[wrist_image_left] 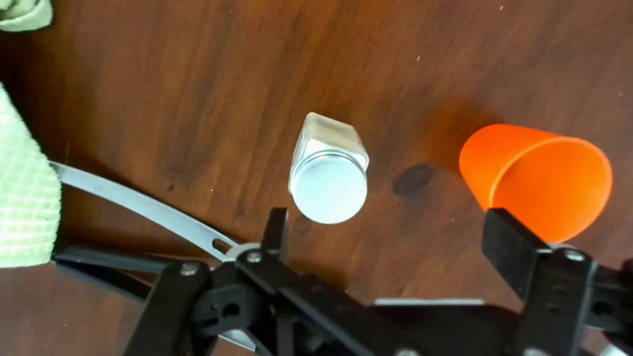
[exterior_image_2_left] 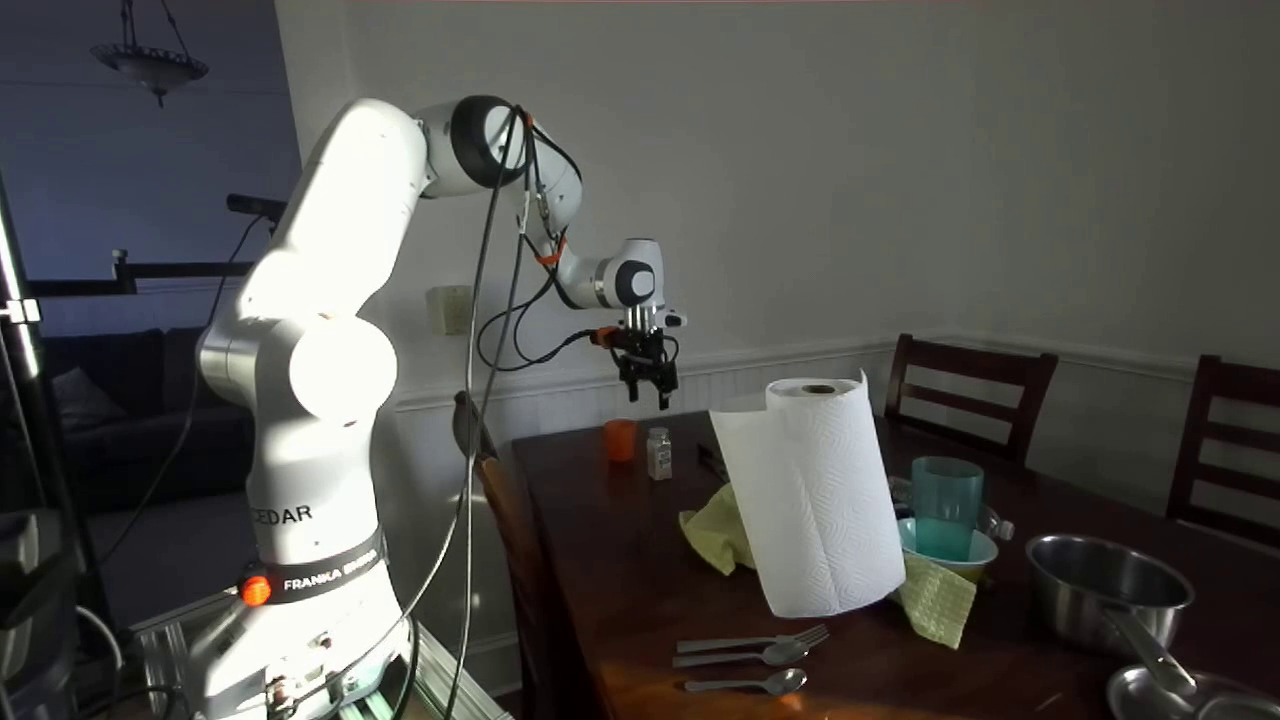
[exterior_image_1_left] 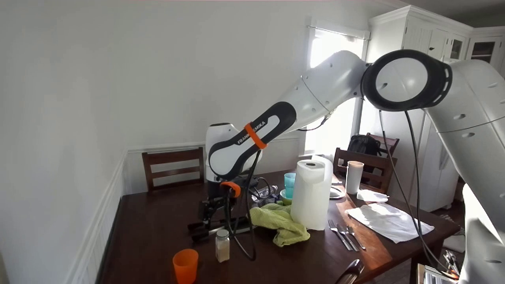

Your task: Remove the jar from the orange cup and put it on the table.

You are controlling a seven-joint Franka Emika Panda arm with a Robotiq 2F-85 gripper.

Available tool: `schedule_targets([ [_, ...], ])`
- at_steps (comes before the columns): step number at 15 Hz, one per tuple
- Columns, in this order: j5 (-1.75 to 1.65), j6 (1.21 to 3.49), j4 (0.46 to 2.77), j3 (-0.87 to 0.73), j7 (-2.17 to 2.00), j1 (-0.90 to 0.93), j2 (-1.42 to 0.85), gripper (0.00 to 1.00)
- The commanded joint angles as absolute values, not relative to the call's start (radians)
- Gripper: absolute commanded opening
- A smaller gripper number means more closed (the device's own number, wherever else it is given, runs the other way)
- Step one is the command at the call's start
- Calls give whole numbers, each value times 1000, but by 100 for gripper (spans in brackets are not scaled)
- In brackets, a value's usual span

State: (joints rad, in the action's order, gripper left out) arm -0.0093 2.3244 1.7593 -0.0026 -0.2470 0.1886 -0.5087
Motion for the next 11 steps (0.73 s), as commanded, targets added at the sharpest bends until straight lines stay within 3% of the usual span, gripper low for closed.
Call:
schedule_targets([
  [1, -155, 2298, 1915, -18, -203, 208, -296, 100],
  [5, -64, 2373, 2048, 45, 92, 103, -116, 100],
  [6, -117, 2312, 1926, 33, -38, 142, -226, 100],
  [11, -91, 2346, 2018, 45, 67, 102, -131, 100],
])
